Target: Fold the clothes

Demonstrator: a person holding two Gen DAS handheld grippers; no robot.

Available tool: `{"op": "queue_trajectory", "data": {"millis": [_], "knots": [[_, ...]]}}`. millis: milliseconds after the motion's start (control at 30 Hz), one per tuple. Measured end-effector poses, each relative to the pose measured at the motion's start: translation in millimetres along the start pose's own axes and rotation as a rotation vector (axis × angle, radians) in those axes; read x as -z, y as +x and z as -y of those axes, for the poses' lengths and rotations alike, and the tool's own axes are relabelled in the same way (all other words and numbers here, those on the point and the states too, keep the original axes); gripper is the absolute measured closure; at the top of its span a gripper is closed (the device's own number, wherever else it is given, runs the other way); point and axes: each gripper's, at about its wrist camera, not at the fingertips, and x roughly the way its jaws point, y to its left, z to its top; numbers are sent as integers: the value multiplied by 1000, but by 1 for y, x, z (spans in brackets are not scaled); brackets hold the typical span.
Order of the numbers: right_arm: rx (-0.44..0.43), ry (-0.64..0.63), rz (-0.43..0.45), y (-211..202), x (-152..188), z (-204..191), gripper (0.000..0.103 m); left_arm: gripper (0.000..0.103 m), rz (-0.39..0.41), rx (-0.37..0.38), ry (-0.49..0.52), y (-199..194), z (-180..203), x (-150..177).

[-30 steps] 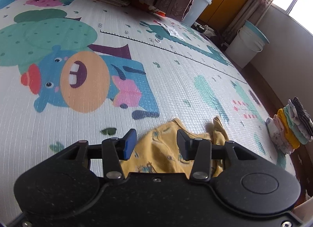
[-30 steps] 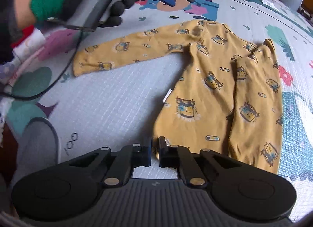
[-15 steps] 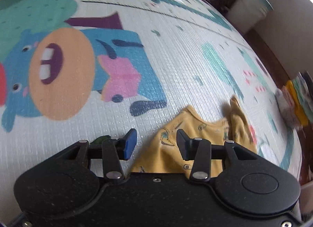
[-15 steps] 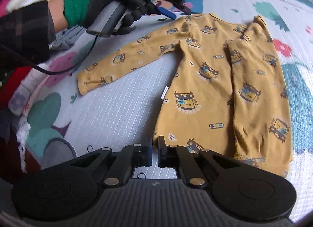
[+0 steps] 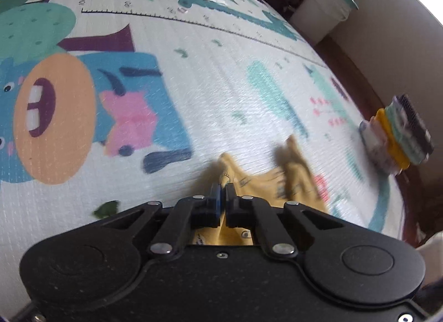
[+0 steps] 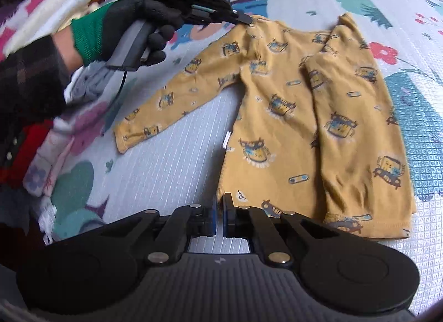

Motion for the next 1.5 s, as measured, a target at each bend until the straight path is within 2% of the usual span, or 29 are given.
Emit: {"op": "queue_trajectory", "data": {"millis": [133, 333, 600, 933, 1133, 1267, 1333, 1367, 1400, 1467, 1500], "knots": [[-1, 114, 30, -11, -4, 17, 97, 102, -6, 2, -38, 9, 23, -14], [22, 299, 58, -28, -5, 51, 97, 102, -46, -59, -32, 42, 43, -21], [61, 521, 56, -35, 13, 96, 97, 102, -80, -104, -34, 71, 59, -24], [11, 513, 104, -48, 4, 92, 98, 102, -49, -90, -82, 60, 62, -30], [33, 532, 102, -56, 9, 99, 98, 102, -28, -71, -92, 51, 68, -33], [75, 538, 59, -46, 18, 113, 98, 102, -68, -82, -46, 75, 76, -30], [91, 563, 29, -41, 27, 122, 98, 102, -158, -81, -3, 103, 78, -23], [95, 574, 20, -39, 30, 126, 100, 101, -176, -74, 7, 112, 78, -18], [107, 556, 21, -40, 28, 123, 101, 95, -163, -56, 21, 115, 80, -13], [145, 480, 7, -42, 20, 111, 94, 75, -140, -35, 56, 108, 85, -11], [148, 455, 13, -45, 18, 105, 89, 72, -119, -31, 59, 99, 83, -13]]}}
